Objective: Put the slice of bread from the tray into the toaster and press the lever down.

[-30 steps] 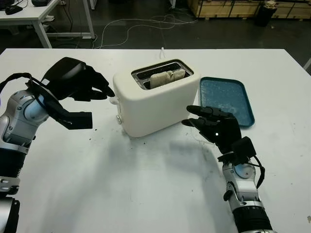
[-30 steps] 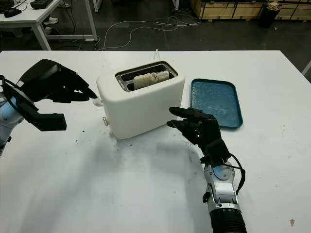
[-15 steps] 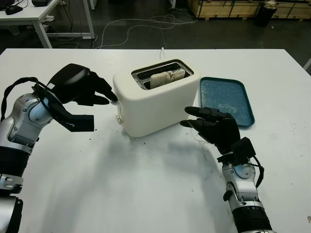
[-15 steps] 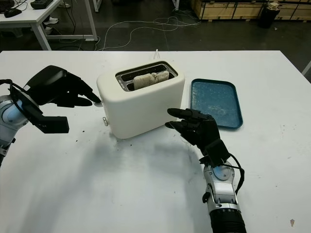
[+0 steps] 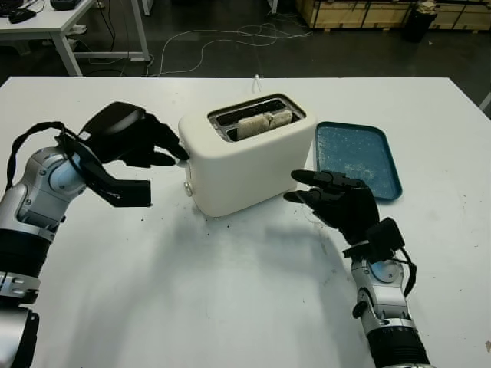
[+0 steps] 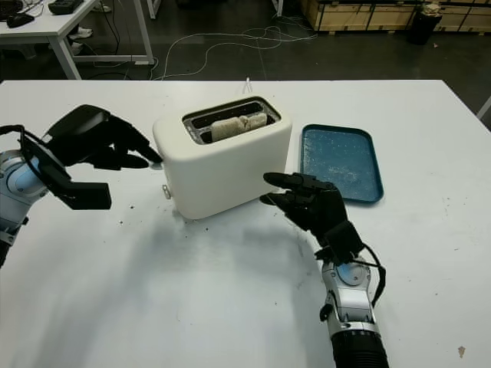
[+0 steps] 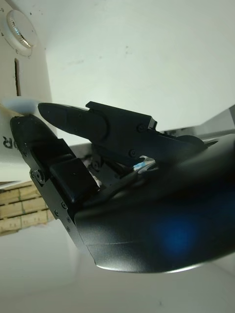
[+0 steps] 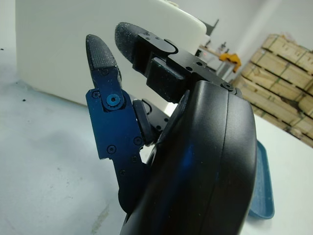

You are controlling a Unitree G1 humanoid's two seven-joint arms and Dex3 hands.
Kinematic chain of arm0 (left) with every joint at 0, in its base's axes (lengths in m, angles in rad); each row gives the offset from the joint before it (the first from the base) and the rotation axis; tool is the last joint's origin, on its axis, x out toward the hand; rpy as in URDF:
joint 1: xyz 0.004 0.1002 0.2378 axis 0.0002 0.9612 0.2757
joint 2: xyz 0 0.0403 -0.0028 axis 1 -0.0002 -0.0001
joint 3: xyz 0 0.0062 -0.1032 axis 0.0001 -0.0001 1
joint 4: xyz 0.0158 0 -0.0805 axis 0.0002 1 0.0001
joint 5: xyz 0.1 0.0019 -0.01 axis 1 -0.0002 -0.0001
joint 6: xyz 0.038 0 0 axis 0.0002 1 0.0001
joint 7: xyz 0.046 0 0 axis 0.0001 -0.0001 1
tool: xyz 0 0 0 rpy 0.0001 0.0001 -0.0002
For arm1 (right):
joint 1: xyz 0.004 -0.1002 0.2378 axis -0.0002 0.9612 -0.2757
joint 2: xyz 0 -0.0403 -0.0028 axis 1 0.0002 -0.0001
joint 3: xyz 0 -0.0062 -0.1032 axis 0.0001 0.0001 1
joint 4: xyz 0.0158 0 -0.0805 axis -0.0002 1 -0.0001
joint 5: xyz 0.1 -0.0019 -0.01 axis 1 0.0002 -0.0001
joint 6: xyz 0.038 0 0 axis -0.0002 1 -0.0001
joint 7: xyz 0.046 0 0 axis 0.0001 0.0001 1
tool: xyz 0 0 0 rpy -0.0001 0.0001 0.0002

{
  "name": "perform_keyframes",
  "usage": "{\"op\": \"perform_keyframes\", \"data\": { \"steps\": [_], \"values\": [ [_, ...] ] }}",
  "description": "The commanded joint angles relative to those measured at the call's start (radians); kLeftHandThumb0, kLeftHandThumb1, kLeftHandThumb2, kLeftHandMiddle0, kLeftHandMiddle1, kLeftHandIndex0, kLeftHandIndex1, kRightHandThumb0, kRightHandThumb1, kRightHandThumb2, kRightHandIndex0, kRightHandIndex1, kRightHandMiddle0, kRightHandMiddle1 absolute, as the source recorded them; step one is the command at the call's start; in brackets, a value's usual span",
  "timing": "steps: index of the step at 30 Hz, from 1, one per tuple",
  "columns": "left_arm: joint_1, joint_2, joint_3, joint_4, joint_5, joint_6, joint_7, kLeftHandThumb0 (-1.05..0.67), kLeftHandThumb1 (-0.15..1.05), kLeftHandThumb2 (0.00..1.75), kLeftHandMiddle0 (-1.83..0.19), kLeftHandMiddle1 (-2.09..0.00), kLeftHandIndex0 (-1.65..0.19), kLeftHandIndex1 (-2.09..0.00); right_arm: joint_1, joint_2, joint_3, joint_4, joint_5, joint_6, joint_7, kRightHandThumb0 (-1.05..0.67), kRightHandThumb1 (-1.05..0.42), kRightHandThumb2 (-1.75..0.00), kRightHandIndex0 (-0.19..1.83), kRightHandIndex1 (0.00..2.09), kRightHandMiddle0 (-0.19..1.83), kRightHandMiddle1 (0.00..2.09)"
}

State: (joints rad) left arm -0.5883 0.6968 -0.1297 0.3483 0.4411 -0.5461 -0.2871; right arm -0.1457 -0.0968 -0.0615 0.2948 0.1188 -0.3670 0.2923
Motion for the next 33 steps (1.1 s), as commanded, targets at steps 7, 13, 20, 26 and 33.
{"op": "perform_keyframes", "data": {
  "steps": [7,13,20,26,33],
  "values": [
    [-0.015,0.002,-0.005,0.012,0.004,0.007,-0.005,-0.25,0.90,0.00,-0.91,-1.36,-1.27,0.00,0.007,-0.002,-0.002,-0.015,0.014,-0.007,0.010,-0.44,-0.86,0.00,1.23,0.14,1.11,0.00],
    [-0.026,0.010,-0.008,0.047,0.020,-0.008,0.017,-0.28,0.90,0.00,-0.87,-1.50,-1.29,-0.01,0.004,-0.002,-0.002,0.000,0.017,-0.018,0.019,-0.44,-0.86,0.00,1.23,0.14,1.11,0.00],
    [-0.030,0.008,-0.013,0.071,0.029,-0.025,0.035,-0.28,0.89,0.00,-0.87,-1.52,-1.29,-0.01,0.006,0.001,-0.002,0.000,0.010,-0.017,0.016,-0.44,-0.87,0.00,1.23,0.13,1.11,0.00],
    [-0.033,0.005,-0.018,0.072,0.033,-0.017,0.027,-0.28,0.90,0.00,-0.89,-1.44,-1.28,0.00,0.006,0.000,-0.003,-0.001,0.010,-0.013,0.016,-0.45,-0.87,0.00,1.23,0.13,1.11,0.00],
    [-0.030,0.002,-0.019,0.062,0.030,0.000,0.018,-0.27,0.90,0.00,-0.89,-1.42,-1.27,0.00,0.002,-0.001,-0.003,0.008,0.011,-0.026,0.021,-0.44,-0.87,0.00,1.23,0.13,1.11,0.00]
  ]
}}
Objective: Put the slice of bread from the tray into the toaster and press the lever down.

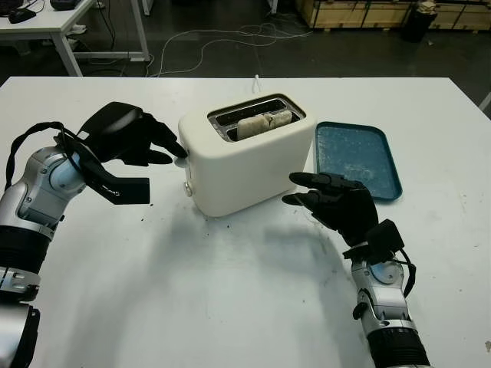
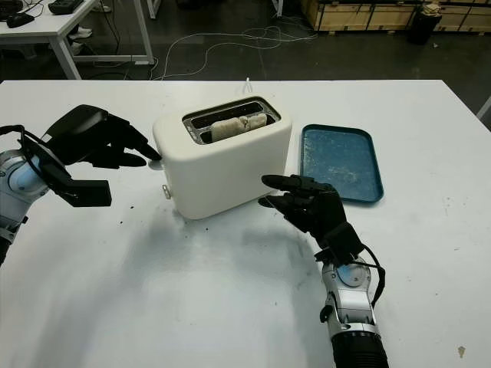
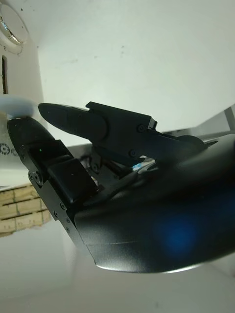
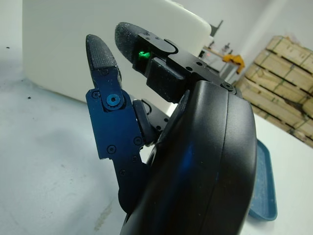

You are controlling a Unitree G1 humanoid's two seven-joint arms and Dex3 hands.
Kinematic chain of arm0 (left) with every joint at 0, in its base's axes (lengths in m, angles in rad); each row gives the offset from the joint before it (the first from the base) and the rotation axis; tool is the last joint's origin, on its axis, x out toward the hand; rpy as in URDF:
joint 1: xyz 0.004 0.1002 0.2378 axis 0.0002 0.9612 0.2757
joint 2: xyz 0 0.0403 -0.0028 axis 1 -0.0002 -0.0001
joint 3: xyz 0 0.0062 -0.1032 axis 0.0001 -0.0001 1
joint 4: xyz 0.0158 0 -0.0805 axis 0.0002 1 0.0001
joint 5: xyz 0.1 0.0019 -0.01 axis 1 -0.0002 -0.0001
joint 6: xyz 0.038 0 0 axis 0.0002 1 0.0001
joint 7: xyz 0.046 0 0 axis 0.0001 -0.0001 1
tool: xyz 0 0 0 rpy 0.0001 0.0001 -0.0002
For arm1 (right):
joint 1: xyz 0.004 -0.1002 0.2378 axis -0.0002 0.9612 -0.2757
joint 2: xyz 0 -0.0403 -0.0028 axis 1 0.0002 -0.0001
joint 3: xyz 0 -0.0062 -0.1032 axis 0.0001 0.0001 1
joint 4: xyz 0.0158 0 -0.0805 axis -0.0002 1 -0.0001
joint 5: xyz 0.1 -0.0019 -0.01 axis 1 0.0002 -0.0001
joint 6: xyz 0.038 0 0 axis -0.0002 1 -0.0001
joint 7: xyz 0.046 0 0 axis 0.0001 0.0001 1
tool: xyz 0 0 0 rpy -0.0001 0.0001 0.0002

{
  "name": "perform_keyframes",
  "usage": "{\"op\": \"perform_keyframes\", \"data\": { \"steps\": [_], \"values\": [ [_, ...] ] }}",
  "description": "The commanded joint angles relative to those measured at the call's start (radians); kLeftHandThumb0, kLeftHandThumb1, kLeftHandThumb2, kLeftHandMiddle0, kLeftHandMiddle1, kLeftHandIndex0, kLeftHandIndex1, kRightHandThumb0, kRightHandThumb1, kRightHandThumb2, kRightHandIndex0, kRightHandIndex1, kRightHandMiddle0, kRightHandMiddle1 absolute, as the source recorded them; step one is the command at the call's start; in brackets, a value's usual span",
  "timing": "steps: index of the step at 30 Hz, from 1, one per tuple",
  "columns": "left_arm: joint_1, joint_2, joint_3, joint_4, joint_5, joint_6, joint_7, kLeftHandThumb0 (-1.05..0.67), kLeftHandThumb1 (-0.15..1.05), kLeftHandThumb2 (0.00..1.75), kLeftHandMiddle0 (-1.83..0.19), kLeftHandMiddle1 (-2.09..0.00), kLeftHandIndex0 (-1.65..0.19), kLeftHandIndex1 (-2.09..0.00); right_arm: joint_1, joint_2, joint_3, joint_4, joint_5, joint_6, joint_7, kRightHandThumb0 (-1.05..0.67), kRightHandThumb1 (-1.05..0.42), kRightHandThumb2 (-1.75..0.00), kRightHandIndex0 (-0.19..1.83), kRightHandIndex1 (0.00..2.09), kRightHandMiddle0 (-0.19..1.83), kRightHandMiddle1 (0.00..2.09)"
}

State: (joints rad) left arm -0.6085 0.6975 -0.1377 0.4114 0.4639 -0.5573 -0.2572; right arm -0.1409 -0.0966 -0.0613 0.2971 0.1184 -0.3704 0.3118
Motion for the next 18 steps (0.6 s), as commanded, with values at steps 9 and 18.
{"op": "perform_keyframes", "data": {
  "steps": [9,18],
  "values": [
    [0.005,-0.023,-0.008,-0.021,-0.020,0.030,-0.021,-0.24,0.88,0.00,-0.93,-1.37,-1.27,0.00,-0.006,-0.002,-0.005,0.020,0.011,-0.025,0.002,-0.44,-0.87,0.00,1.24,0.12,1.11,0.00],
    [0.025,-0.051,-0.072,-0.014,0.152,-0.002,0.156,-0.24,0.83,0.00,-1.02,-1.19,-1.32,-0.03,-0.011,-0.002,-0.011,0.037,0.025,-0.036,0.021,-0.44,-0.87,0.00,1.24,0.12,1.12,0.00]
  ]
}}
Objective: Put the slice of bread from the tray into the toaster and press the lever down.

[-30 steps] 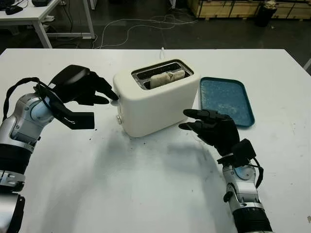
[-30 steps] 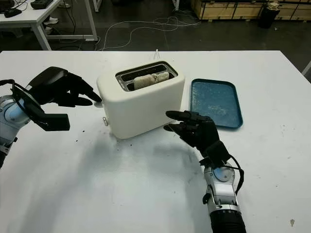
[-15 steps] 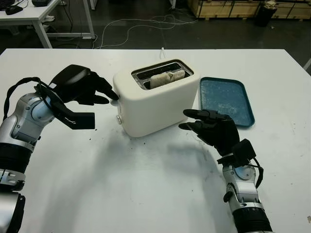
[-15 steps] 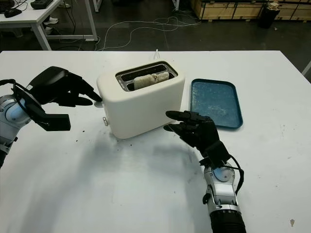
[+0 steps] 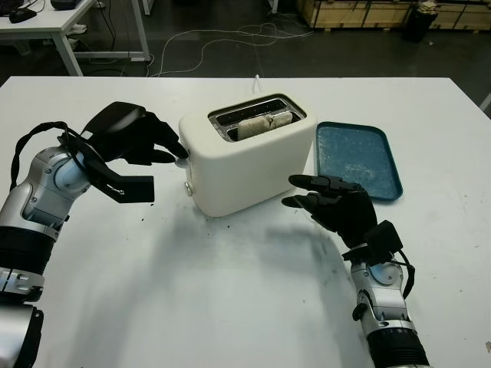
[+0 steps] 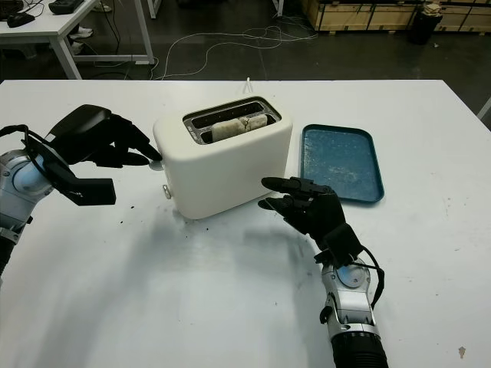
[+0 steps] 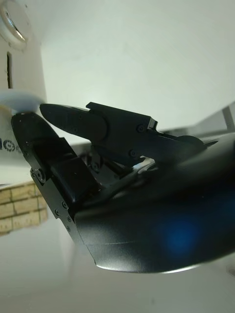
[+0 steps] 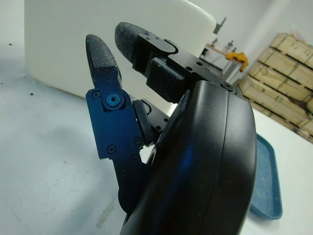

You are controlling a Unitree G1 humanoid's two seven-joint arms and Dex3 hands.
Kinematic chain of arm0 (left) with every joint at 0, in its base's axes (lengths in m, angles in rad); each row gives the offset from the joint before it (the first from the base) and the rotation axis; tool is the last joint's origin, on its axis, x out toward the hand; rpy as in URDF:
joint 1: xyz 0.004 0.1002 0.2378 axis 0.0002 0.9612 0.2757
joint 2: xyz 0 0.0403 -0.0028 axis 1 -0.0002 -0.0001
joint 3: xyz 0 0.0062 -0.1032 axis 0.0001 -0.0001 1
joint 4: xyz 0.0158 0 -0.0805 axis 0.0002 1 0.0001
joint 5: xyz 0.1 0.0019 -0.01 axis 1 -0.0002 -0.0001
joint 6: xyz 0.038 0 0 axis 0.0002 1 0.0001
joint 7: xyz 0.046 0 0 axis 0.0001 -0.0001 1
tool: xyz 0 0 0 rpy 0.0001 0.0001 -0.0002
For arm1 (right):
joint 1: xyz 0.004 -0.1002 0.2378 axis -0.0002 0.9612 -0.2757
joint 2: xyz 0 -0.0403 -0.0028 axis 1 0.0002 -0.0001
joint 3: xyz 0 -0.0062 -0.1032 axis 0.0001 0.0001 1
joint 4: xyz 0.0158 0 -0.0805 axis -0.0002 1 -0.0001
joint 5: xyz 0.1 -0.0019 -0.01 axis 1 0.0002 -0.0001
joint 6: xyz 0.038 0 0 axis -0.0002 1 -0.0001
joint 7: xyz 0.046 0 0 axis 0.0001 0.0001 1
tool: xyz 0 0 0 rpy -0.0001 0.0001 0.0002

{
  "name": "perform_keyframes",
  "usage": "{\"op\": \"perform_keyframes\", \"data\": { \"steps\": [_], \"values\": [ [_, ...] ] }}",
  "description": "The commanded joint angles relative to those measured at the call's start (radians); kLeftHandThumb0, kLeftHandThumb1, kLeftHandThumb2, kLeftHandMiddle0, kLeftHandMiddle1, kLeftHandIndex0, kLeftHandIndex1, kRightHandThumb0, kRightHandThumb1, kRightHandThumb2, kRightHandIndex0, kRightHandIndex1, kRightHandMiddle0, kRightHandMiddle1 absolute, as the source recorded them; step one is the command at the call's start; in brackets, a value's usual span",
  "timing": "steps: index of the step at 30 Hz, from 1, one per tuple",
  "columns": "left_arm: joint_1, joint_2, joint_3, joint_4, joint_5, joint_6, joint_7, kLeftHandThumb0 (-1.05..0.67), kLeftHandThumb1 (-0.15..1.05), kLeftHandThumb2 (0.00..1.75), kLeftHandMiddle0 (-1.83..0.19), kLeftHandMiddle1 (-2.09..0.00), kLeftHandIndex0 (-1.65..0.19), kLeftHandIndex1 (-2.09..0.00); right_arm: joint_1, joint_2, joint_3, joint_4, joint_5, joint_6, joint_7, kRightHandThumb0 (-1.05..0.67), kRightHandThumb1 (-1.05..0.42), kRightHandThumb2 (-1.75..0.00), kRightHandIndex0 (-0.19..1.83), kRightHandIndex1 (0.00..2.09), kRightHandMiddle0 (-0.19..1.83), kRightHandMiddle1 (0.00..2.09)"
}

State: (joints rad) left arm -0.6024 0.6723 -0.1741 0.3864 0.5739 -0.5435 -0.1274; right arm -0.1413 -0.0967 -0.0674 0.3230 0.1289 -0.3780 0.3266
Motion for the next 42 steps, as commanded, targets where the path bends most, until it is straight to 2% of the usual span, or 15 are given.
{"op": "perform_keyframes", "data": {
  "steps": [1,4,8,11,15,18,22,25,28,31,34,42],
  "values": [
    [0.024,-0.038,-0.052,0.021,0.069,-0.014,0.057,-0.24,0.83,0.00,-1.02,-1.23,-1.33,-0.03,-0.010,-0.003,-0.005,0.011,0.016,-0.027,0.008,-0.44,-0.87,0.00,1.24,0.12,1.12,0.00],
    [0.045,-0.094,-0.114,0.081,0.126,0.002,0.127,-0.24,0.83,0.00,-0.98,-1.32,-1.34,-0.03,-0.010,-0.005,-0.003,0.010,0.016,-0.025,0.015,-0.43,-0.88,0.00,1.24,0.12,1.12,0.00],
    [0.063,-0.176,-0.197,0.181,0.164,0.038,0.164,-0.27,0.88,0.01,-0.99,-1.18,-1.32,-0.02,-0.011,-0.005,-0.002,0.014,0.016,-0.030,0.019,-0.42,-0.88,0.00,1.24,0.11,1.12,0.00],
    [0.077,-0.235,-0.257,0.261,0.188,0.057,0.222,-0.25,0.86,0.00,-0.94,-1.35,-1.37,-0.05,-0.014,-0.005,-0.003,0.027,0.013,-0.043,0.018,-0.43,-0.88,0.00,1.24,0.11,1.13,0.00],
    [0.093,-0.277,-0.296,0.315,0.175,0.089,0.229,-0.25,0.88,0.01,-0.85,-1.40,-1.35,-0.05,-0.012,-0.008,-0.003,0.025,0.011,-0.030,0.014,-0.43,-0.88,0.00,1.24,0.11,1.13,0.00],
    [0.109,-0.283,-0.293,0.318,0.141,0.108,0.215,-0.22,0.88,0.01,-0.84,-1.26,-1.31,-0.04,-0.011,-0.008,-0.003,0.021,0.012,-0.022,0.012,-0.43,-0.87,0.00,1.24,0.11,1.13,0.00],
    [0.124,-0.278,-0.291,0.296,0.112,0.149,0.193,-0.19,0.92,0.01,-0.88,-0.75,-1.15,0.00,-0.008,-0.005,-0.003,0.018,0.014,-0.013,0.009,-0.44,-0.87,0.00,1.24,0.10,1.13,0.00],
    [0.127,-0.274,-0.290,0.292,0.088,0.148,0.187,-0.18,0.92,0.02,-0.91,-0.66,-1.14,0.00,-0.007,-0.004,0.001,0.016,0.008,-0.014,0.005,-0.44,-0.87,0.00,1.24,0.10,1.13,0.00],
    [0.129,-0.276,-0.293,0.299,0.075,0.131,0.202,-0.18,0.91,0.02,-0.95,-0.69,-1.15,-0.01,-0.006,-0.004,0.003,0.016,0.002,-0.018,0.001,-0.44,-0.87,0.00,1.24,0.10,1.13,0.00],
    [0.127,-0.278,-0.299,0.294,0.076,0.129,0.211,-0.21,0.92,0.03,-0.90,-0.92,-1.19,-0.02,-0.007,-0.003,0.003,0.020,0.011,-0.023,0.006,-0.43,-0.87,0.00,1.24,0.10,1.13,0.00],
    [0.126,-0.288,-0.296,0.293,0.067,0.110,0.224,-0.21,0.91,0.03,-0.87,-1.07,-1.19,-0.02,-0.006,-0.003,0.002,0.017,0.017,-0.015,0.009,-0.43,-0.87,0.00,1.24,0.10,1.13,0.00],
    [0.134,-0.307,-0.301,0.217,0.028,0.097,0.213,-0.24,0.92,0.07,-0.87,-1.18,-1.21,-0.03,-0.004,-0.004,0.003,0.015,0.016,-0.018,0.009,-0.43,-0.87,0.00,1.24,0.09,1.14,0.00]
  ]
}}
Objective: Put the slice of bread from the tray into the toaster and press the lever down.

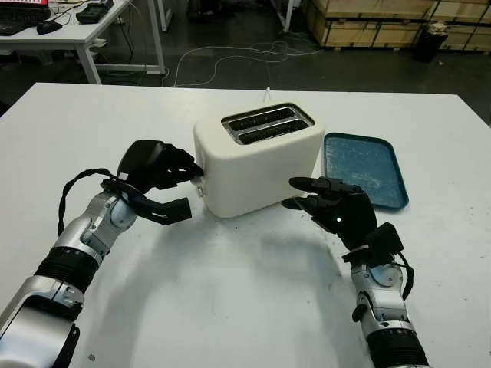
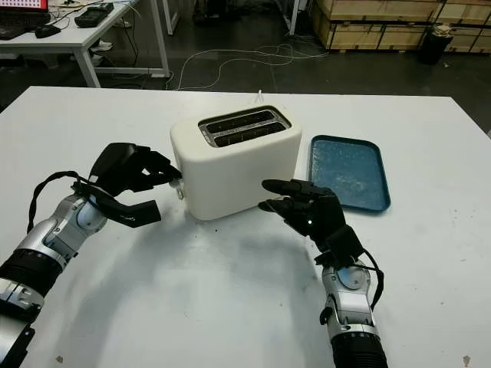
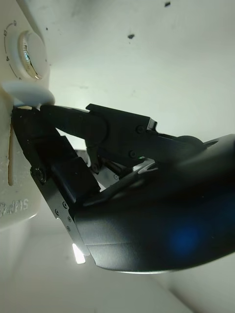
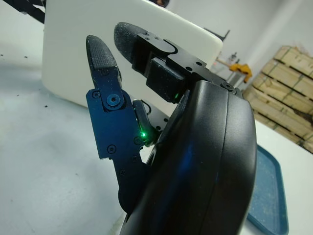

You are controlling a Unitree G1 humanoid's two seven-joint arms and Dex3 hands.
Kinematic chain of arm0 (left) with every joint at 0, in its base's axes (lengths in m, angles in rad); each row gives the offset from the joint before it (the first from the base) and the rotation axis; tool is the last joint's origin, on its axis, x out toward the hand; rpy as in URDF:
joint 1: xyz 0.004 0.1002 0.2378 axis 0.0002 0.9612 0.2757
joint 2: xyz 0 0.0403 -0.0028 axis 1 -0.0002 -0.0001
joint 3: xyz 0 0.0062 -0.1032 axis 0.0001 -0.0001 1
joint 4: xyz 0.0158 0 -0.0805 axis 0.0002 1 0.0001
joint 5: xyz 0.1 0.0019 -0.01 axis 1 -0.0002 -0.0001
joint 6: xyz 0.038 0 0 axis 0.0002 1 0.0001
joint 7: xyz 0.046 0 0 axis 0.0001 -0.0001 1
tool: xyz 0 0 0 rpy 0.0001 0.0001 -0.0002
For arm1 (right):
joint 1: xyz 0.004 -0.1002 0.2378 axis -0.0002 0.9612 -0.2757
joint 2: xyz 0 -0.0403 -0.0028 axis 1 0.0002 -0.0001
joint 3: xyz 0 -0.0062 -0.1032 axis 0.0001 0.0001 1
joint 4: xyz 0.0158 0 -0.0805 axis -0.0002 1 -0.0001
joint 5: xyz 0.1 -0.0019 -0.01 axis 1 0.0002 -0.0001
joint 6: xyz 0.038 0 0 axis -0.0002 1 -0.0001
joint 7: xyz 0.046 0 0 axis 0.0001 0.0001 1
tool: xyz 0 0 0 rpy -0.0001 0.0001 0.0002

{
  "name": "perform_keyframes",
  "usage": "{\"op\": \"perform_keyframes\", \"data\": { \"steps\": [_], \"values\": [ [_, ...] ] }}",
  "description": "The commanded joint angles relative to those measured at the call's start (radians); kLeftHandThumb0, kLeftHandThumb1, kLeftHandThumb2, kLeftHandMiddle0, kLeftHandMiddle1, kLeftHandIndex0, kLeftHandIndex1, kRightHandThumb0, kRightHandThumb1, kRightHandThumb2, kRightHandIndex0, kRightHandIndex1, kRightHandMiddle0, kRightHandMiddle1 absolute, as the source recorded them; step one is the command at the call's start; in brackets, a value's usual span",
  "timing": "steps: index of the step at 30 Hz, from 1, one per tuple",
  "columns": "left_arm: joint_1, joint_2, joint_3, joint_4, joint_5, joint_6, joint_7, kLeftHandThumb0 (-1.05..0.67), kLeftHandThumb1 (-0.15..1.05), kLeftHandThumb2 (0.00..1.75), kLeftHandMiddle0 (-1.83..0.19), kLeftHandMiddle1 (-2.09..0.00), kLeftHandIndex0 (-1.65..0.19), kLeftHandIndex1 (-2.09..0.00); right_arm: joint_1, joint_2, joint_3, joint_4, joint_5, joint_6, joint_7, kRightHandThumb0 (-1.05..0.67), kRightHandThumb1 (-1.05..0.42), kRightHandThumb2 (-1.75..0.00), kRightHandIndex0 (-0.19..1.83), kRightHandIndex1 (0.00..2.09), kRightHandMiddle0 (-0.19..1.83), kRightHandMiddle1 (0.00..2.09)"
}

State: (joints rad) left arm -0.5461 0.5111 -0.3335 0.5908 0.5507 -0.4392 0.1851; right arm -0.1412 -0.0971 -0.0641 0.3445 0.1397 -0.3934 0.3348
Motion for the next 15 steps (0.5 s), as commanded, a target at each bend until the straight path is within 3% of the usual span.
{"op": "perform_keyframes", "data": {
  "steps": [1,7,10,12,14,15],
  "values": [
    [0.080,-0.148,-0.146,-0.001,0.053,-0.001,-0.100,-0.25,0.92,0.07,-0.86,-1.18,-1.20,-0.03,-0.004,-0.005,0.000,-0.008,0.000,-0.002,-0.004,-0.43,-0.87,0.00,1.24,0.09,1.14,0.00],
    [0.081,-0.190,-0.179,-0.027,0.075,0.121,-0.132,-0.17,0.88,0.04,-0.86,-1.24,-1.21,-0.03,-0.001,-0.005,-0.002,-0.014,0.010,-0.002,0.002,-0.43,-0.87,0.00,1.25,0.09,1.14,0.00],
    [0.040,-0.242,-0.229,0.065,0.132,0.215,-0.154,-0.13,0.89,0.02,-0.81,-1.26,-1.17,-0.01,0.001,-0.010,-0.003,-0.014,0.010,-0.013,0.008,-0.43,-0.87,0.00,1.26,0.10,1.14,0.00],
    [0.005,-0.290,-0.259,0.163,0.158,0.245,-0.151,-0.09,0.85,0.01,-0.91,-0.92,-1.12,0.00,0.002,-0.013,-0.004,-0.014,0.007,-0.015,0.008,-0.44,-0.87,0.00,1.26,0.10,1.14,0.00],
    [-0.014,-0.346,-0.273,0.244,0.160,0.283,-0.149,-0.11,0.84,0.00,-1.00,-0.75,-1.13,-0.02,0.003,-0.015,-0.006,-0.014,0.007,-0.015,0.009,-0.44,-0.88,0.00,1.26,0.10,1.14,0.00],
    [-0.013,-0.375,-0.280,0.271,0.157,0.299,-0.145,-0.13,0.84,0.00,-0.96,-0.94,-1.18,-0.05,0.002,-0.016,-0.007,-0.012,0.010,-0.011,0.011,-0.44,-0.88,0.00,1.26,0.10,1.14,0.00]
  ]
}}
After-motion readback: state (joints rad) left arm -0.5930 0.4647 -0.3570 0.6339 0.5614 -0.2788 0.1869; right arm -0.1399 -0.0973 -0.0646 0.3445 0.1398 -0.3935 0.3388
